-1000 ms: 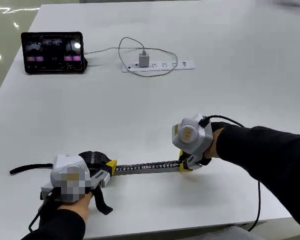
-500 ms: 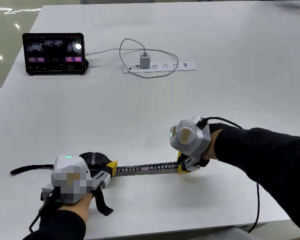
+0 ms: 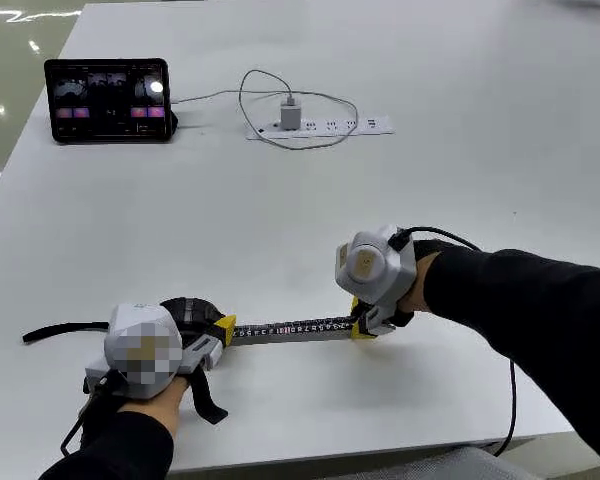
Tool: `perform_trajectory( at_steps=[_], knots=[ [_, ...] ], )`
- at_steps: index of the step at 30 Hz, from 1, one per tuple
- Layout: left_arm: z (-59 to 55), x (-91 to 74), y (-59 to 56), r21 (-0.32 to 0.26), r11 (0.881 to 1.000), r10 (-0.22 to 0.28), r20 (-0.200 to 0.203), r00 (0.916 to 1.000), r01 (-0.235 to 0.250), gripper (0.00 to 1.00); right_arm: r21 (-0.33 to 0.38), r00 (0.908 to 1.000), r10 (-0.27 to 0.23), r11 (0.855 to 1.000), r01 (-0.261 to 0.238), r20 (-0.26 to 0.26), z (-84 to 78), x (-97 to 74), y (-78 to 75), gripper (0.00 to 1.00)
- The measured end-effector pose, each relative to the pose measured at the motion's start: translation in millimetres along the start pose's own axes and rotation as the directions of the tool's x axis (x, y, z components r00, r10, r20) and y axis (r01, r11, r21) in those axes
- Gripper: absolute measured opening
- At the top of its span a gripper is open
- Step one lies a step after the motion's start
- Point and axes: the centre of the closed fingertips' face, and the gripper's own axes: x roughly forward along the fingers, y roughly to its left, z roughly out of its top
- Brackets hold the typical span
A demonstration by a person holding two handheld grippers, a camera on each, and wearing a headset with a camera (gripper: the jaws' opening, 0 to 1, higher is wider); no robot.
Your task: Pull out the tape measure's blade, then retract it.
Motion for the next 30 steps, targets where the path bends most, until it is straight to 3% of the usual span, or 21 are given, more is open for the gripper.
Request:
perform_trajectory(
  at_steps=[30],
  knots=[
    [0.2, 0.0, 0.5, 0.002, 1.0, 0.002, 0.006, 1.0, -0.002, 0.62, -0.005, 1.0, 0.003, 1.0, -0.003, 0.0, 13.6, 5.4, 2.5, 0.1]
  ],
)
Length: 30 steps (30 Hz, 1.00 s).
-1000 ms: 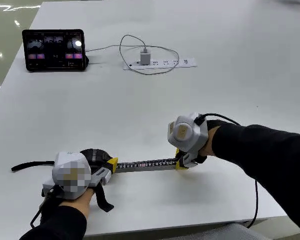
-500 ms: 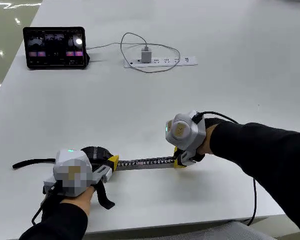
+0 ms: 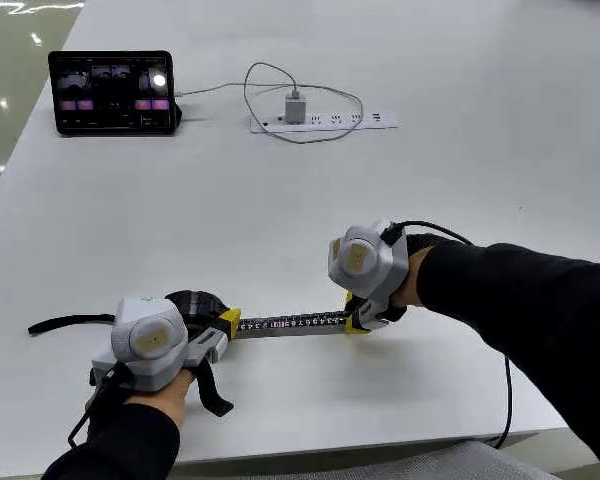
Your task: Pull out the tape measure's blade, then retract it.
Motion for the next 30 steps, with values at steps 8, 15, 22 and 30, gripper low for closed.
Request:
perform_trajectory(
  at_steps=[8, 15, 22, 30],
  knots=[
    [-0.1, 0.3, 0.0, -0.002, 1.0, -0.001, -0.002, 1.0, 0.001, 0.62, -0.003, 0.9999, 0.011, 1.0, -0.011, -0.008, 3.3, 1.7, 0.4, 0.1],
    [-0.2, 0.4, -0.2, -0.003, 1.0, -0.002, -0.002, 1.0, 0.002, 0.63, 0.022, 1.0, 0.008, 1.0, -0.008, -0.005, 5.0, 2.4, 0.4, 0.1],
    [-0.1, 0.4, -0.6, -0.003, 1.0, -0.003, 0.001, 1.0, 0.003, 0.63, 0.012, 1.0, 0.001, 1.0, 0.0, -0.005, 7.1, 3.6, 0.6, 0.1],
    [-0.4, 0.8, -0.8, -0.004, 1.0, -0.003, 0.001, 1.0, 0.003, 0.63, 0.002, 0.9999, 0.008, 1.0, -0.008, 0.006, 9.8, 4.5, 1.0, 0.1]
  ],
)
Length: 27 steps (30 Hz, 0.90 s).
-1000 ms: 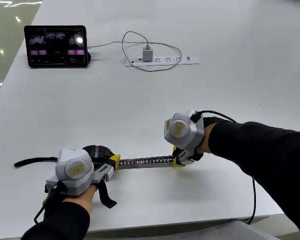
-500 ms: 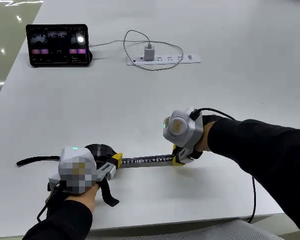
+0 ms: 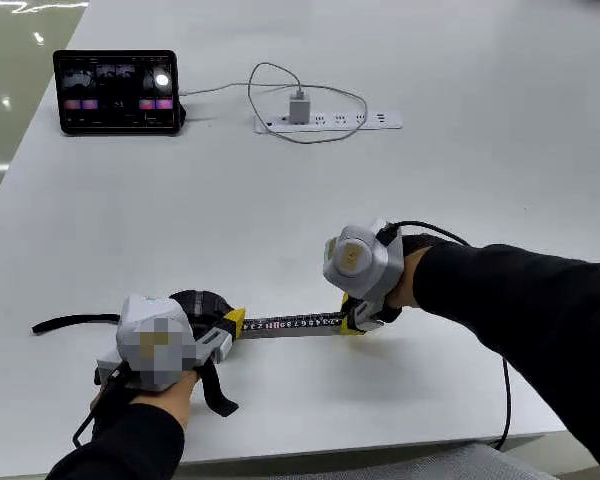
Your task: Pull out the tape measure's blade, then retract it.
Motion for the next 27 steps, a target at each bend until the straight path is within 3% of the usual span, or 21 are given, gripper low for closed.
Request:
perform_trajectory(
  at_steps=[27],
  knots=[
    [-0.1, -0.6, 0.0, -0.001, 1.0, -0.003, 0.0, 1.0, 0.003, 0.63, 0.008, 1.0, -0.001, 1.0, 0.001, 0.003, 12.1, 5.5, 0.5, 0.1]
  ],
)
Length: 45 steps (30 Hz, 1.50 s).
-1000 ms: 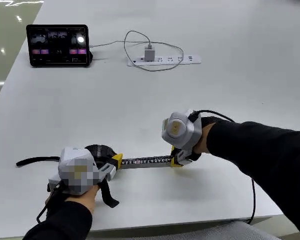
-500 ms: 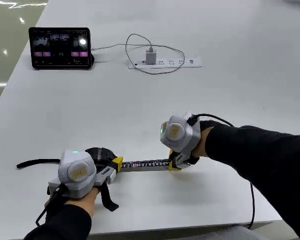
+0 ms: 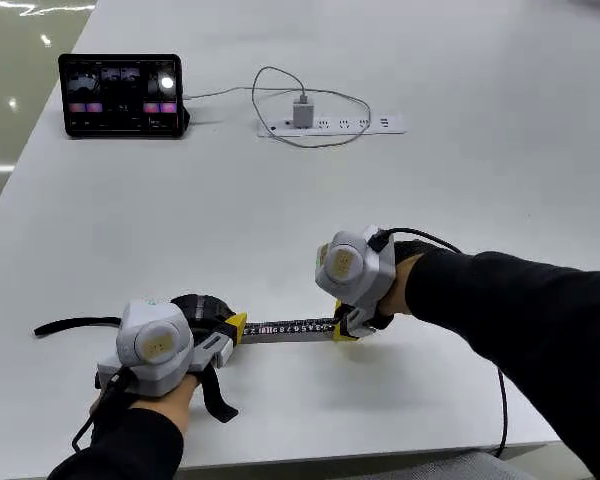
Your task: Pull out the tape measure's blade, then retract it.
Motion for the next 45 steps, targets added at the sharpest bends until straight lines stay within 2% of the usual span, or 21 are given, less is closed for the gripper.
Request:
perform_trajectory(
  at_steps=[15, 33, 45],
  knots=[
    [0.4, 0.3, 0.8, -0.002, 1.0, 0.0, 0.001, 1.0, 0.0, 0.63, 0.02, 0.9999, 0.006, 1.0, -0.007, 0.015, 6.6, 0.5, 1.4, 0.1],
    [0.1, -0.2, 1.0, -0.002, 1.0, 0.0, 0.0, 1.0, 0.0, 0.63, 0.011, 0.9998, -0.001, 1.0, 0.001, 0.02, 11.7, 1.5, 2.2, 0.11],
    [0.2, -0.1, 0.6, -0.004, 1.0, -0.001, -0.001, 1.0, 0.001, 0.63, 0.006, 0.9989, -0.004, 1.0, 0.003, 0.047, 17.4, 3.2, 2.9, 0.11]
  ],
)
